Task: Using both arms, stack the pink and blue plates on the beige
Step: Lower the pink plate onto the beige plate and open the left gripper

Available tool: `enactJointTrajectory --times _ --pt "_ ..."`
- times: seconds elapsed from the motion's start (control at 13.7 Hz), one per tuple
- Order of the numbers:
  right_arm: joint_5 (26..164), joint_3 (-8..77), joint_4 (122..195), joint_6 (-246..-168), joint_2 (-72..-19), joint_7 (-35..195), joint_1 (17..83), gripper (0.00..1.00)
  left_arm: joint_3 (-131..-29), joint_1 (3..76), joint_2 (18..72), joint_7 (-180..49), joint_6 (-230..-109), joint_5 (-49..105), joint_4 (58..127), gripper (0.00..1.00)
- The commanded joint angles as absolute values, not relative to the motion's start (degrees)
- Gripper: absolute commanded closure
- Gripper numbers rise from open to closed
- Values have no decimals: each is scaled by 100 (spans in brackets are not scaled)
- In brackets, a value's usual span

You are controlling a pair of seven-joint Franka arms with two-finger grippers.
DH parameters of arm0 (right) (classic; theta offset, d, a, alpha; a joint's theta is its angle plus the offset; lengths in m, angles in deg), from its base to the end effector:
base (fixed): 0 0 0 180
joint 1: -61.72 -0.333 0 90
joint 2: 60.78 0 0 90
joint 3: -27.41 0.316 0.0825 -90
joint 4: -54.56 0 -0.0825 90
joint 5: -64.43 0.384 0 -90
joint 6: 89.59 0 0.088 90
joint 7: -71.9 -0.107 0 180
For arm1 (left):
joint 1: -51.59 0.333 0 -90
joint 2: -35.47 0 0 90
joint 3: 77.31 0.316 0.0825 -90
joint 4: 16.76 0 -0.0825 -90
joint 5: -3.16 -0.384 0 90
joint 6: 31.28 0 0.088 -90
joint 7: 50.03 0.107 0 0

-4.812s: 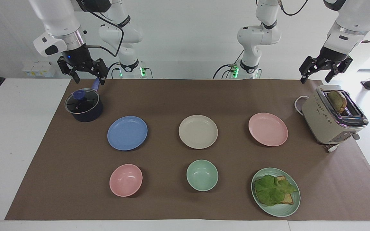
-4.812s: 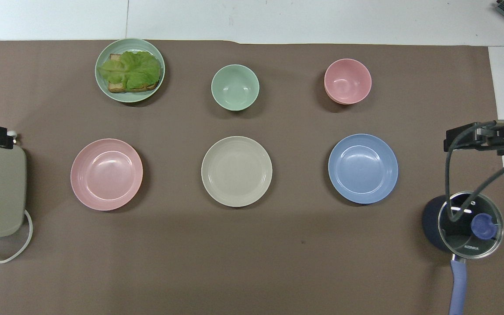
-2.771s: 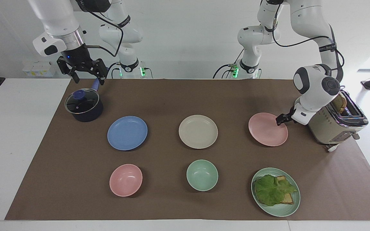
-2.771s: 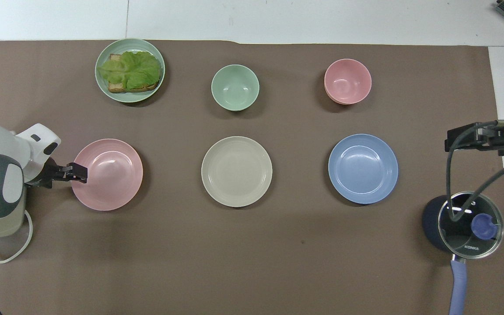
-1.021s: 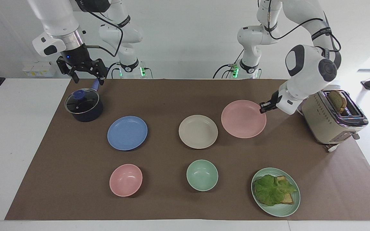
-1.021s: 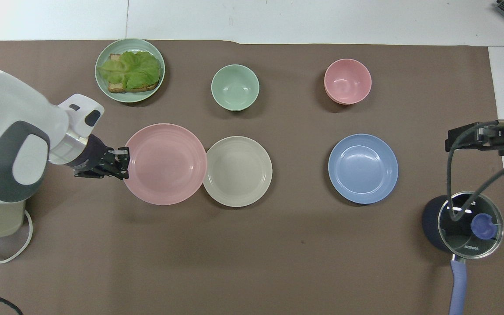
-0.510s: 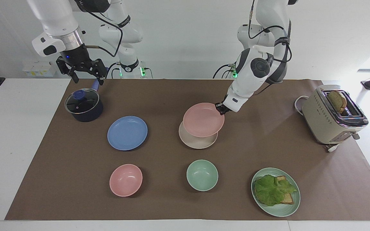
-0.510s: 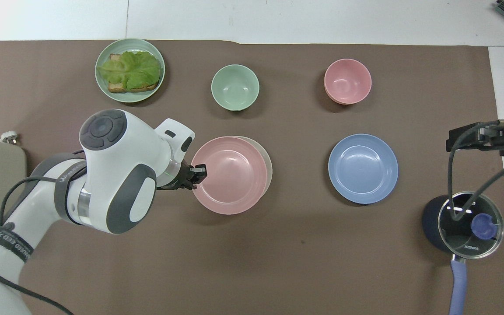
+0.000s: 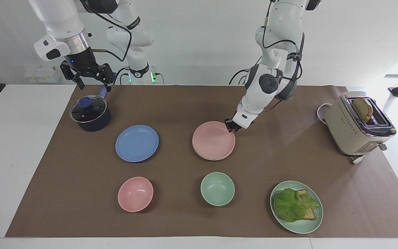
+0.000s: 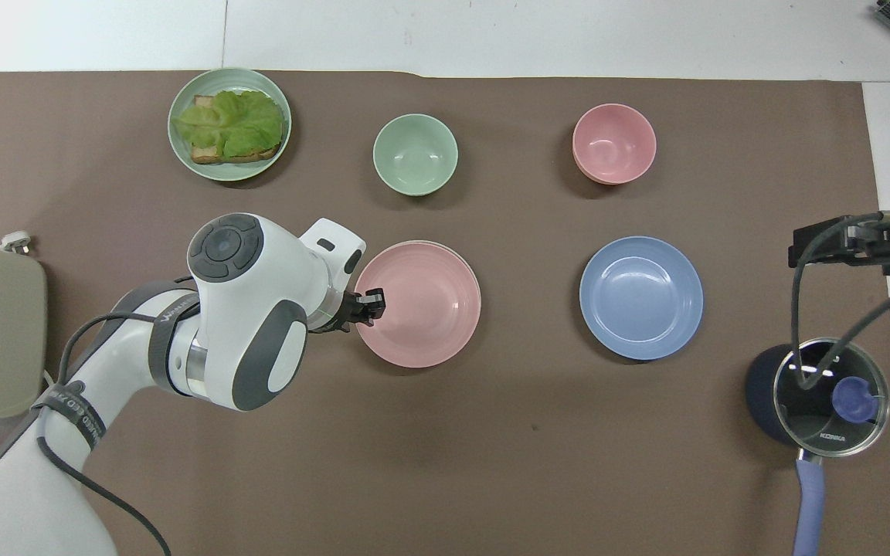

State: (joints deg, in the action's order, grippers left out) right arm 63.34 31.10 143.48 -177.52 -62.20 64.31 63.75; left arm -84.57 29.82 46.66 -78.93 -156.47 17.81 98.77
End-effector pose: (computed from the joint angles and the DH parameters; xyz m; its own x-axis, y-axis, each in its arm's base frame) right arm 0.5433 0.0141 0.6438 0.9945 -0.1040 0.0101 -0.1042 -0.9944 0.0194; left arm 0.5081 -0.2904 0.3563 0.9797 0.1352 -0.1478 0.1607 -0.9710 0.1772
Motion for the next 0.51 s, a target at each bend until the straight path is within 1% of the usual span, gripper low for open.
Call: enactJointTrajectory --times 0.0,0.15,0.36,0.44 --pt "6443 3119 14438 -17810 -6298 6381 6444 0 -8320 2944 4619 -7816 -15627 1863 9768 0" --pt "6434 3119 14421 -17827 -6289 6381 6444 0 -8276 3355 4523 -7694 -15068 1697 9514 0" --pt "6434 3119 14421 -17845 -6289 6337 6444 0 -8276 3927 4452 -7027 -13855 872 8663 0" --pt "6434 3119 14421 -17862 -6289 6320 6444 0 -8276 4250 4400 -6590 -13607 713 8477 0"
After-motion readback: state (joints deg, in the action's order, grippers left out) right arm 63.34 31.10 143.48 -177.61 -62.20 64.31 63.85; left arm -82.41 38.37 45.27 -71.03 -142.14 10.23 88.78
